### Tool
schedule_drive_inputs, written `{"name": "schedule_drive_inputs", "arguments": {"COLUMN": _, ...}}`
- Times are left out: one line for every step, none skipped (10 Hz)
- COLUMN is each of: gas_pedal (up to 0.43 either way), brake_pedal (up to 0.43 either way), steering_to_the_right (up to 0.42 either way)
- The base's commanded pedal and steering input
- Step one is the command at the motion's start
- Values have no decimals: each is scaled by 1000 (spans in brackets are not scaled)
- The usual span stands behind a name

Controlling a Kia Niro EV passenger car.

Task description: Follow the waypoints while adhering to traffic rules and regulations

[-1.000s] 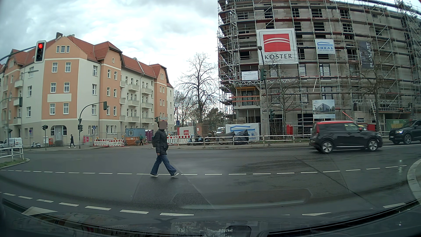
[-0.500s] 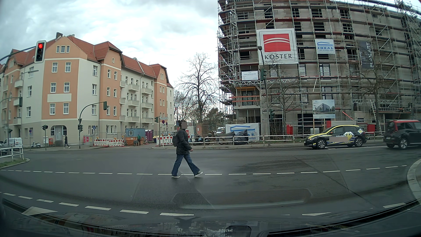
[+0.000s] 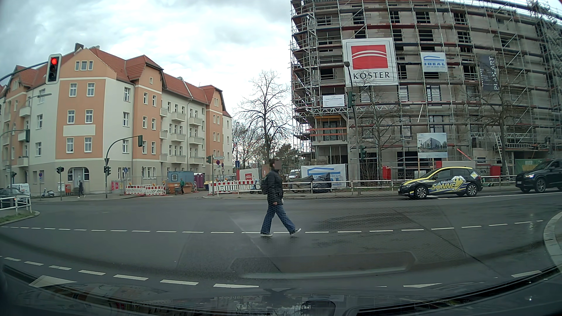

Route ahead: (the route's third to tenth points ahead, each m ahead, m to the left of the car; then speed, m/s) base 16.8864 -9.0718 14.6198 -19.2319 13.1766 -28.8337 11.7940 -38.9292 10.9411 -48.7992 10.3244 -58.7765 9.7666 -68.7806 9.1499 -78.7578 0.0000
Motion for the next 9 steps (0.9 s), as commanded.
{"name": "schedule_drive_inputs", "arguments": {"gas_pedal": 0, "brake_pedal": 421, "steering_to_the_right": 108}}
{"name": "schedule_drive_inputs", "arguments": {"gas_pedal": 0, "brake_pedal": 421, "steering_to_the_right": 108}}
{"name": "schedule_drive_inputs", "arguments": {"gas_pedal": 0, "brake_pedal": 421, "steering_to_the_right": 108}}
{"name": "schedule_drive_inputs", "arguments": {"gas_pedal": 0, "brake_pedal": 421, "steering_to_the_right": 108}}
{"name": "schedule_drive_inputs", "arguments": {"gas_pedal": 0, "brake_pedal": 421, "steering_to_the_right": 108}}
{"name": "schedule_drive_inputs", "arguments": {"gas_pedal": 0, "brake_pedal": 421, "steering_to_the_right": 108}}
{"name": "schedule_drive_inputs", "arguments": {"gas_pedal": 0, "brake_pedal": 421, "steering_to_the_right": 108}}
{"name": "schedule_drive_inputs", "arguments": {"gas_pedal": 0, "brake_pedal": 421, "steering_to_the_right": 108}}
{"name": "schedule_drive_inputs", "arguments": {"gas_pedal": 0, "brake_pedal": 421, "steering_to_the_right": 108}}
